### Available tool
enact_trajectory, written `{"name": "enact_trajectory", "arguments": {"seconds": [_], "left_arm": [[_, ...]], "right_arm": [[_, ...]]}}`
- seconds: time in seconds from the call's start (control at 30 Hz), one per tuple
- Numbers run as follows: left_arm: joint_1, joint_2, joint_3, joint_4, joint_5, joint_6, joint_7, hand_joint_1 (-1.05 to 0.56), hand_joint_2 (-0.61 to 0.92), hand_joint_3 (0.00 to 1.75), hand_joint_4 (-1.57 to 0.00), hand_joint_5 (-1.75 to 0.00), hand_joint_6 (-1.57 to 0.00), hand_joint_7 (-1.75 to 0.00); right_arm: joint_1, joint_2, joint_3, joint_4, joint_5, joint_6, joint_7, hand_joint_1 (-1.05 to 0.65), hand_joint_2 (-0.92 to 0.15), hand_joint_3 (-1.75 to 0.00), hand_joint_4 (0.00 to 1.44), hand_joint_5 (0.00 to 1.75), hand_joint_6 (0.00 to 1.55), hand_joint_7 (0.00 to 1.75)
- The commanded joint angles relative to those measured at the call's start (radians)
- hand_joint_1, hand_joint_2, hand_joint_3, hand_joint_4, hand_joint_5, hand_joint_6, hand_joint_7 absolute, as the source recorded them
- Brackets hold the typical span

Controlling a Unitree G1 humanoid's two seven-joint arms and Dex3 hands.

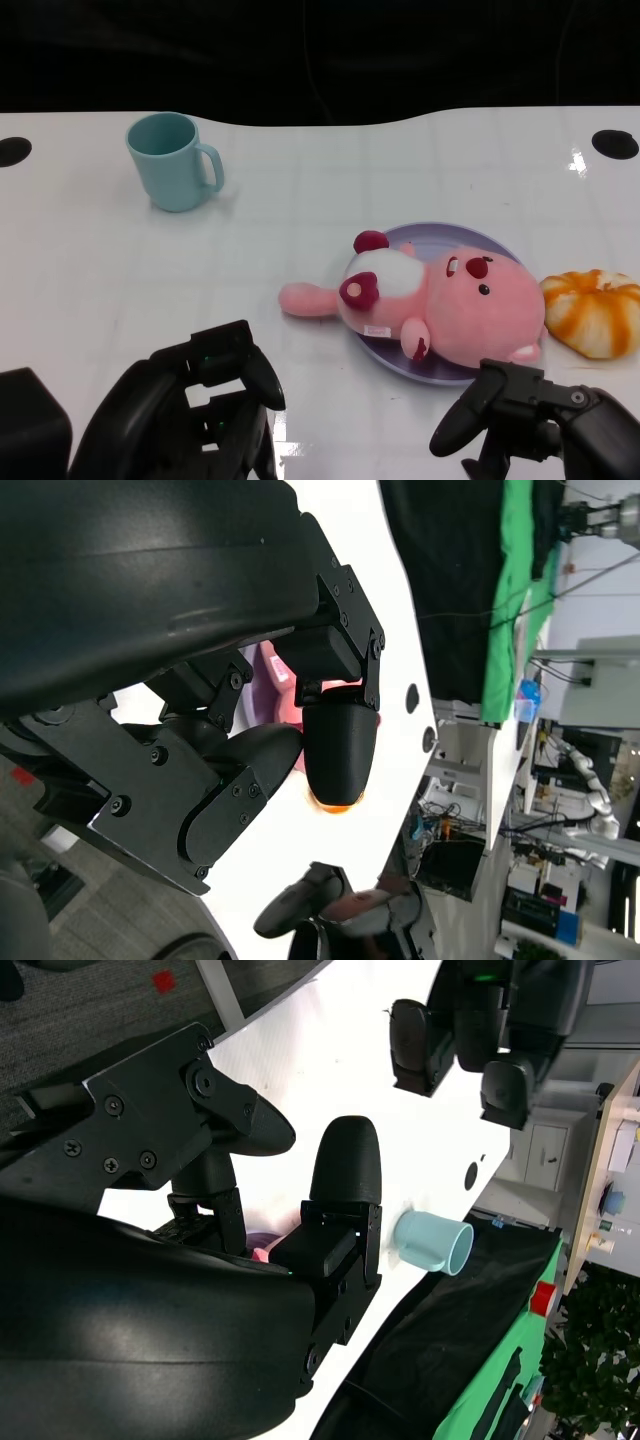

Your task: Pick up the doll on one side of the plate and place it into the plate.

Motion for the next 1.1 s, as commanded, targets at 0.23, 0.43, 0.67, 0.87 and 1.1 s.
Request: {"name": "enact_trajectory", "arguments": {"seconds": [0.23, 0.43, 0.67, 0.87, 1.1], "left_arm": [[0.002, 0.006, -0.006, 0.083, -0.017, -0.026, -0.016, -0.18, 0.38, 1.42, -0.88, -1.75, -0.76, -1.67], [0.0, 0.017, 0.001, 0.094, -0.018, -0.022, -0.015, -0.19, 0.38, 1.41, -0.89, -1.75, -0.76, -1.67], [0.0, 0.026, -0.006, 0.089, -0.015, -0.01, -0.008, -0.22, 0.36, 1.41, -0.89, -1.75, -0.76, -1.68], [-0.001, 0.027, -0.006, 0.08, -0.018, 0.001, -0.002, -0.21, 0.37, 1.42, -0.88, -1.75, -0.76, -1.68], [-0.001, 0.025, -0.001, 0.075, -0.022, 0.006, -0.006, -0.21, 0.37, 1.42, -0.88, -1.75, -0.76, -1.67]], "right_arm": [[0.013, -0.021, -0.014, -0.007, 0.009, -0.024, 0.007, -0.09, -0.59, -1.01, 0.62, 1.64, 0.57, 1.27], [0.015, -0.024, -0.007, -0.005, -0.006, -0.039, -0.002, -0.07, -0.57, -1.01, 0.63, 1.62, 0.58, 1.27], [0.017, -0.022, -0.008, -0.002, -0.005, -0.042, 0.002, -0.06, -0.56, -1.05, 0.64, 1.62, 0.58, 1.27], [0.017, -0.026, -0.009, -0.006, -0.007, -0.043, 0.004, -0.06, -0.56, -1.04, 0.63, 1.62, 0.57, 1.27], [0.019, -0.029, -0.009, -0.006, -0.01, -0.051, 0.004, -0.05, -0.53, -1.08, 0.64, 1.62, 0.57, 1.28]]}}
